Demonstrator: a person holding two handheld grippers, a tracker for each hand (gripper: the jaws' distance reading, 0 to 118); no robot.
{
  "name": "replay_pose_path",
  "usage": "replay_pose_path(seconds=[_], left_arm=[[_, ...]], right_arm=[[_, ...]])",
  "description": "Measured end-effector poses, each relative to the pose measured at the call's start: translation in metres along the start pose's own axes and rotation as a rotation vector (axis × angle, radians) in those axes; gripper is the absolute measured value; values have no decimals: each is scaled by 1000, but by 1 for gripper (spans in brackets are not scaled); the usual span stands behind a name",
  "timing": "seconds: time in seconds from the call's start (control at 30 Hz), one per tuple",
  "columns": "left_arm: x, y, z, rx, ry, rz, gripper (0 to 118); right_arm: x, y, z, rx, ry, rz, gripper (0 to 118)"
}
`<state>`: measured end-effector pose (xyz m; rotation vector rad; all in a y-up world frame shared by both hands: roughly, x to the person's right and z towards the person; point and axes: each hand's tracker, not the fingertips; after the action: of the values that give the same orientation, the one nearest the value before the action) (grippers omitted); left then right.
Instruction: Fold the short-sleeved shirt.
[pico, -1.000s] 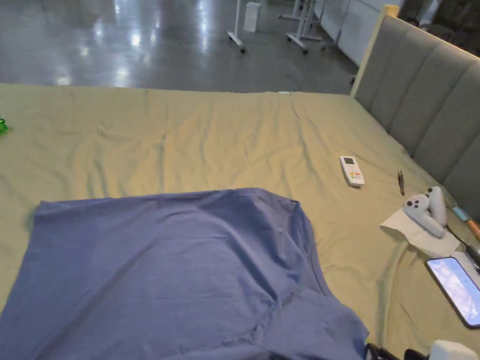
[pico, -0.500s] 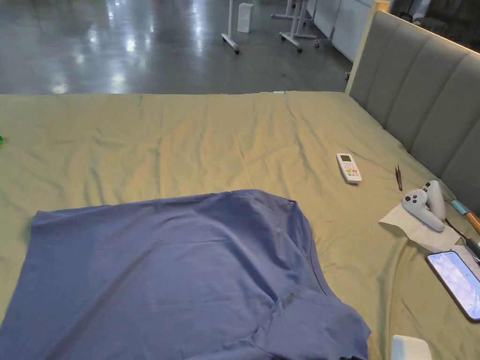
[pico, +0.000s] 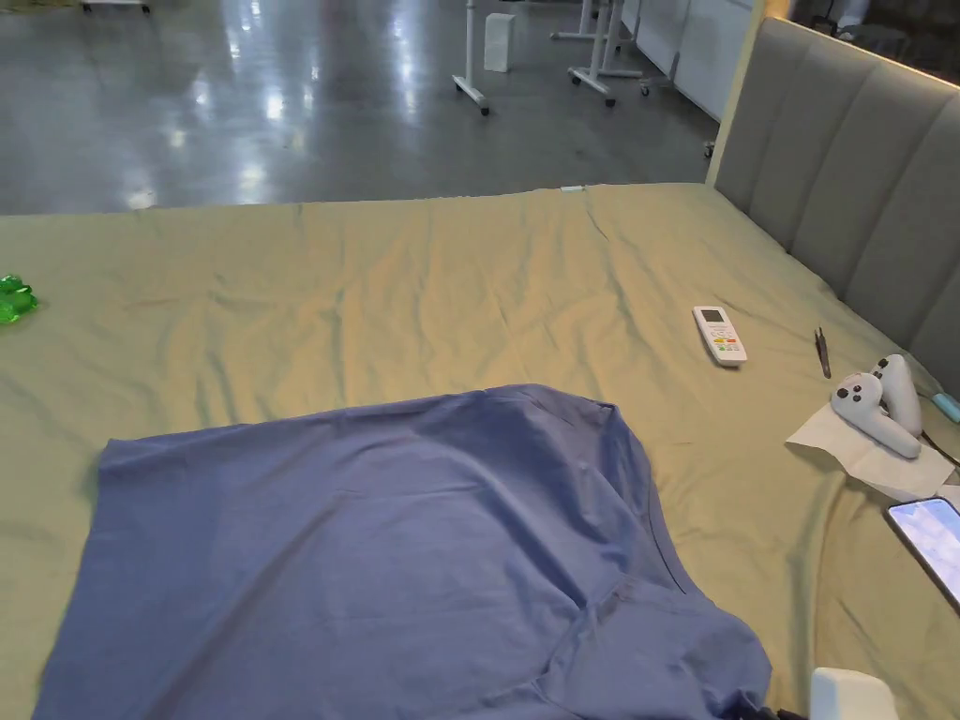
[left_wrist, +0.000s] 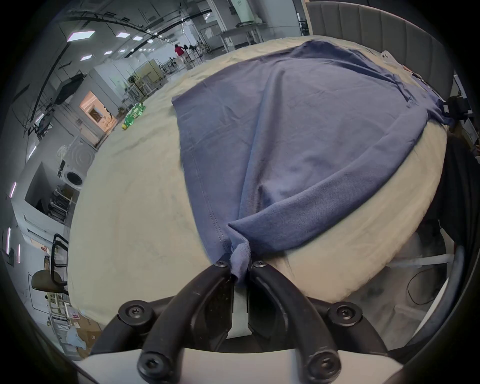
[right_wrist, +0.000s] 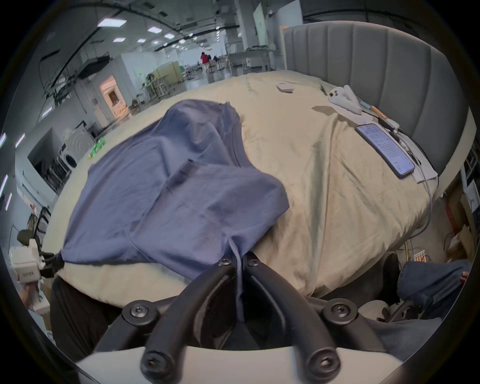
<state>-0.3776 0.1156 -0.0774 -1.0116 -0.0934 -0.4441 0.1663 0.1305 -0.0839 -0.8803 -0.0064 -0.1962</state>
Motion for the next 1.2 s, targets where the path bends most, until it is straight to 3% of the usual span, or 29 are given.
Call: replay_pose_path(seconds=[0.1, 0.23, 0.27, 0.37, 0.43, 0.57, 0.63, 0.8, 0.87, 0.9, 1.0, 1.07, 1.1, 1.13, 1.2], left_arm=[[-6, 7, 19, 93, -30, 78, 9], [-37, 18, 36, 225, -114, 190, 9], [-48, 21, 39, 279, -116, 217, 9], [-82, 52, 40, 287, -112, 254, 9], [-105, 77, 34, 304, -109, 265, 9], [-149, 125, -22, 212, -124, 346, 9], [-165, 143, -55, 159, -137, 389, 9], [-155, 168, -102, 77, -209, 507, 9], [-149, 170, -121, 9, -213, 547, 10], [-157, 164, -142, 24, -214, 552, 18], [-155, 156, -144, 84, -190, 633, 24], [-153, 147, -124, 150, -202, 664, 44], [-157, 146, -111, 145, -204, 655, 62], [-158, 145, -97, 168, -189, 635, 70], [-167, 137, -74, 291, -145, 550, 71]], right_arm=[[0, 4, 12, 49, 38, -17, 3], [-20, 32, 47, 152, 35, 90, 3], [-23, 43, 49, 156, 74, 108, 3], [-33, 88, 49, 207, 118, 113, 3], [-25, 123, 25, 243, 132, 124, 3], [-55, 201, -19, 210, 97, 174, 3], [-60, 225, -58, 131, 75, 151, 3], [-54, 240, -141, 30, 21, 114, 3], [-58, 237, -164, -15, -27, 157, 3], [-57, 236, -175, -51, -52, 147, 5], [-47, 223, -192, -50, -46, 102, 17], [-38, 212, -181, -13, -24, 79, 64], [-34, 208, -173, 6, -19, 79, 75], [-31, 204, -162, 54, -30, 67, 73], [-19, 197, -133, 156, -3, 36, 73]])
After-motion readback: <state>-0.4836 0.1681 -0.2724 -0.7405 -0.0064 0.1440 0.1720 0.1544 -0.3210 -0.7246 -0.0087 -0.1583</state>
